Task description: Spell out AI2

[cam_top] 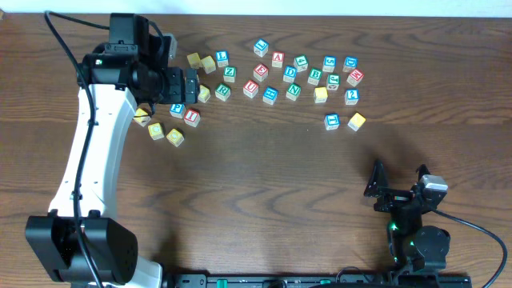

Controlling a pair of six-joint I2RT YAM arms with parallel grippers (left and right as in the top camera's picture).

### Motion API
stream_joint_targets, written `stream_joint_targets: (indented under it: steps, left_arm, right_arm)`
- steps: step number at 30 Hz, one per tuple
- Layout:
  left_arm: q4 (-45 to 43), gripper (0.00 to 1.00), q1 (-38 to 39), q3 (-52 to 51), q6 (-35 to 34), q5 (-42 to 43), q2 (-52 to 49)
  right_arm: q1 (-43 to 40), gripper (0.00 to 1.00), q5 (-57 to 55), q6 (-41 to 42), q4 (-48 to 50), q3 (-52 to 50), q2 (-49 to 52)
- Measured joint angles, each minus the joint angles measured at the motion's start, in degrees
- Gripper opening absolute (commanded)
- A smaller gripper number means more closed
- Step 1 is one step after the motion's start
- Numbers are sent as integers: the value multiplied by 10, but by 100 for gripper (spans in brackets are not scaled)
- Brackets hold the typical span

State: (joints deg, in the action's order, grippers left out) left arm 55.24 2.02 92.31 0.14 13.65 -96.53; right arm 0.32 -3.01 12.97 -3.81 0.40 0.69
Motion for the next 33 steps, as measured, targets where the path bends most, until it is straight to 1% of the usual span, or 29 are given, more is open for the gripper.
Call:
stream_joint_targets:
  steps: [7,14,23,29,33]
  left_arm:
    - [5,100,0,0,-34,-31,0]
    - [7,100,-5,0,-47,-42,0]
    - [9,100,-66,0,-68,-50,0]
    - [9,99,-85,0,-74,-50,0]
    - [0,99,-85,0,-74,-50,0]
  right_arm:
    - [0,99,0,0,0,0,0]
    - [0,99,0,0,0,0,0]
    - [0,99,1,2,4,0,0]
    - [0,99,50,15,28,0,2]
    - [0,99,73,24,18,32,46]
